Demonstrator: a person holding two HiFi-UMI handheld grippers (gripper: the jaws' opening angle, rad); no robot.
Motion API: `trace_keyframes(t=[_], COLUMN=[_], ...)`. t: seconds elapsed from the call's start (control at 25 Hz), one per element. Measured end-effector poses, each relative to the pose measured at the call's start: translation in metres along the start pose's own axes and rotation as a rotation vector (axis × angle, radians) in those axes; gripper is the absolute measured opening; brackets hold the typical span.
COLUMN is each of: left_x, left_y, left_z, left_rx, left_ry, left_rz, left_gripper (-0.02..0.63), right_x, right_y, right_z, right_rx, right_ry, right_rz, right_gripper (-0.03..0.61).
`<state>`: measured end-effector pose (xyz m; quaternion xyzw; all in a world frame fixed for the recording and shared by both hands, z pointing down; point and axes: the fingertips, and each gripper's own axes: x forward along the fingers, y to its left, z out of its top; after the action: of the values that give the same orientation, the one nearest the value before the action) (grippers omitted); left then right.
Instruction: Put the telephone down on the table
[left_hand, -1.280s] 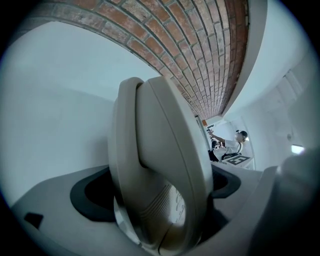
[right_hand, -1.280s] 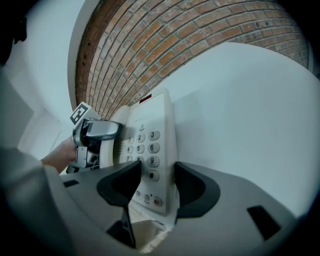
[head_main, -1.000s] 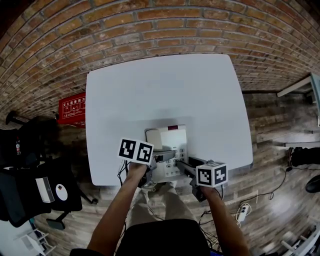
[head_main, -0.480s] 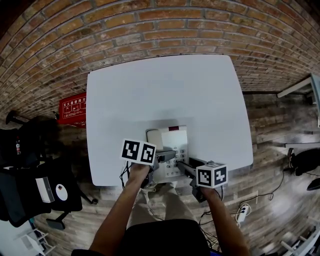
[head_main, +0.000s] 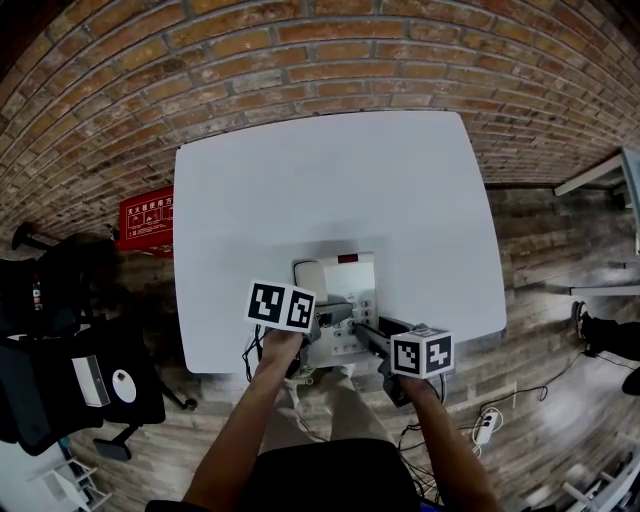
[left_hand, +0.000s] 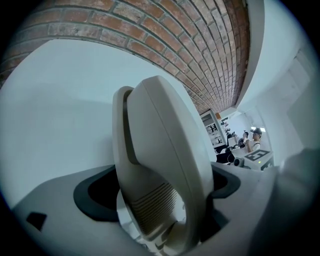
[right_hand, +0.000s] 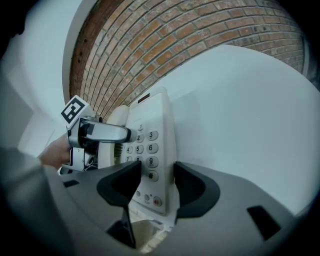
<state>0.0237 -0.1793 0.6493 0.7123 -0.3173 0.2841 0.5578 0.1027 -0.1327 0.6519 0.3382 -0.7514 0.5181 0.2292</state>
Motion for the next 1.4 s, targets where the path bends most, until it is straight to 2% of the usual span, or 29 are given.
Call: trace_keyframes(t=[0.24, 0.44, 0.96, 1.04, 1.12, 1.2, 1.4], left_x=[0.000, 0.006, 0.005, 0.001, -0.006, -0.010, -0.023], left_y=[0.003, 0.007, 0.007, 0.008, 0.010, 0.010, 0.009], left_z=[-0.002, -0.008, -0.010, -0.009, -0.005, -0.001, -0.001], left_rx=[0.028, 0.142, 0.150, 0.193, 0.286, 0.346, 0.342], left_ry=[0.020, 0.063, 0.034, 0.039, 0.038, 0.041, 0.005], left_rz=[0.039, 0.148, 0.140, 0.180, 0.262, 0.300, 0.269], left_gripper=[0.520, 0.522, 0.522, 0.522, 0.523, 0.523, 0.522], right_x=[0.001, 0.002, 0.002, 0.003, 0.003, 0.002, 0.003], right_y=[0.001, 0.001, 0.001, 0.001, 0.000, -0.001, 0.001], right_z=[0.000, 0.000, -0.001, -0.001, 0.000, 0.000, -0.001], right_rx=[-0.004, 0.001, 0.002, -0.002, -0.005, 0.002, 0.009], right_ry=[0.006, 0.004, 0.018, 0.022, 0.023, 0.019, 0.022], right_rz=[-0.021, -0.020, -0.033, -0.041, -0.045, -0.042, -0.039], right_gripper=[0.222, 0.222, 0.222, 0.222, 0.222, 0.222, 0.222])
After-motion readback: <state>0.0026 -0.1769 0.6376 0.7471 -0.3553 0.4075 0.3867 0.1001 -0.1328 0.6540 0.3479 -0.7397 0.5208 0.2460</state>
